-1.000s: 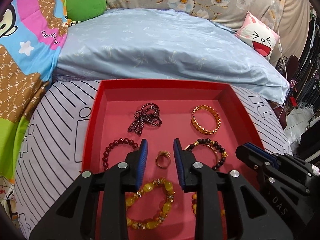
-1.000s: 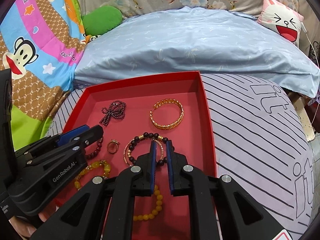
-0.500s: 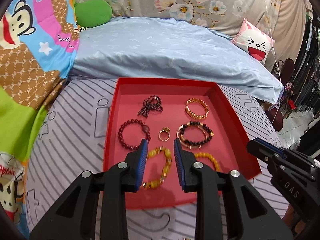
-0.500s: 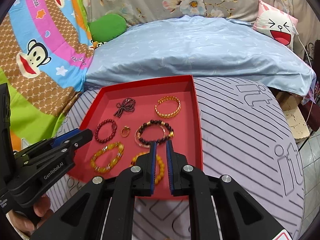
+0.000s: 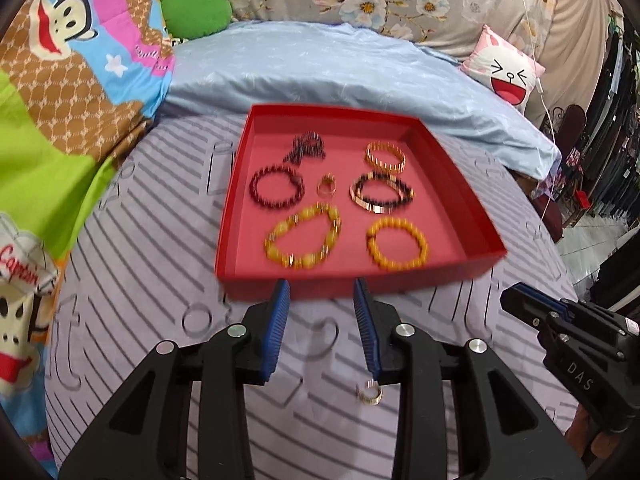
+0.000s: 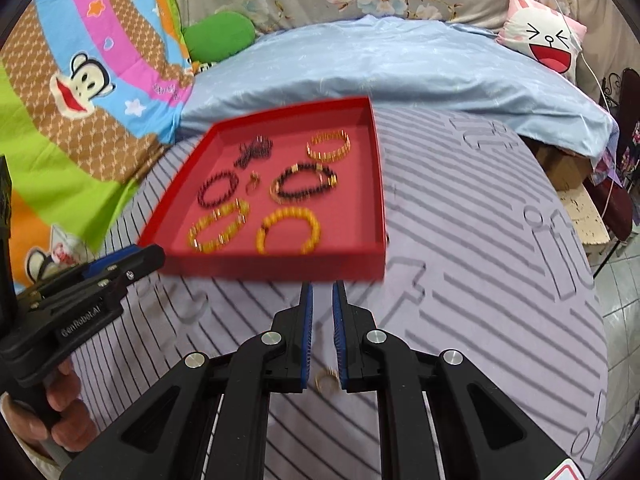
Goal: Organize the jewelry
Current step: 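Move both open tools from the tray to the gold hoop earrings, then grasp a gold hoop earring with the right tool while the left tool grasps the other earring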
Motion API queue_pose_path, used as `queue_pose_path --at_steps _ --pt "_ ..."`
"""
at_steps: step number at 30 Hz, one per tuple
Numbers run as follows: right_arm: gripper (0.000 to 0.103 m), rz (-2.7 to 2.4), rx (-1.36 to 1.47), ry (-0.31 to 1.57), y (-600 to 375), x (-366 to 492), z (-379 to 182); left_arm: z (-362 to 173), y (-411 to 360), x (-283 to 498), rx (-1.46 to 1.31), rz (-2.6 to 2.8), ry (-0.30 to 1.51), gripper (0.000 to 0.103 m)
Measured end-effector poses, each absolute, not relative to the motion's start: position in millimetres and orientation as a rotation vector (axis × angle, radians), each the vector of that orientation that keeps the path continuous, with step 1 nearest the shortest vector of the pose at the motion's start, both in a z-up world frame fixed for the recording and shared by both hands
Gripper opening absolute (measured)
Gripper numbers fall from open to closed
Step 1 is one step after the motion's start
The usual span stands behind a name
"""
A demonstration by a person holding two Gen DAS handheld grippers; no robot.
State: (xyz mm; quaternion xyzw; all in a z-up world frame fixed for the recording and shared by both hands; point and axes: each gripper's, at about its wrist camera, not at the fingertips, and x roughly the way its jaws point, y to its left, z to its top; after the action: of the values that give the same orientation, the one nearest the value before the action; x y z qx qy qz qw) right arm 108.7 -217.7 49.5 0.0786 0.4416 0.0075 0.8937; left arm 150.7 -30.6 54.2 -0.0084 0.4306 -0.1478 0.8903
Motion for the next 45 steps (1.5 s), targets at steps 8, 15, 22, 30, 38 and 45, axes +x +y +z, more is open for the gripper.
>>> queue_pose_path --at_steps 8,15,22,30,38,45 --pt "0.022 0.018 0.152 0.956 -211 87 23 29 -23 122 -0.027 -0.292 0.949 0.032" --pt "0.022 0.004 0.13 0.966 -207 85 12 16 -17 106 -0.028 -0.285 0.978 0.032" --pt "0.022 -0.005 0.128 0.981 -206 85 4 10 -14 98 -0.033 -0.284 0.993 0.033" --pt "0.022 -0.009 0.1 0.975 -202 86 0 7 -14 96 -0.032 -0.287 1.003 0.035" --pt "0.017 -0.007 0.09 0.971 -200 84 0 7 -22 94 -0.028 -0.316 1.004 0.037" --pt "0.016 -0.001 0.112 0.975 -201 81 1 9 -39 94 -0.014 -0.348 0.996 0.043"
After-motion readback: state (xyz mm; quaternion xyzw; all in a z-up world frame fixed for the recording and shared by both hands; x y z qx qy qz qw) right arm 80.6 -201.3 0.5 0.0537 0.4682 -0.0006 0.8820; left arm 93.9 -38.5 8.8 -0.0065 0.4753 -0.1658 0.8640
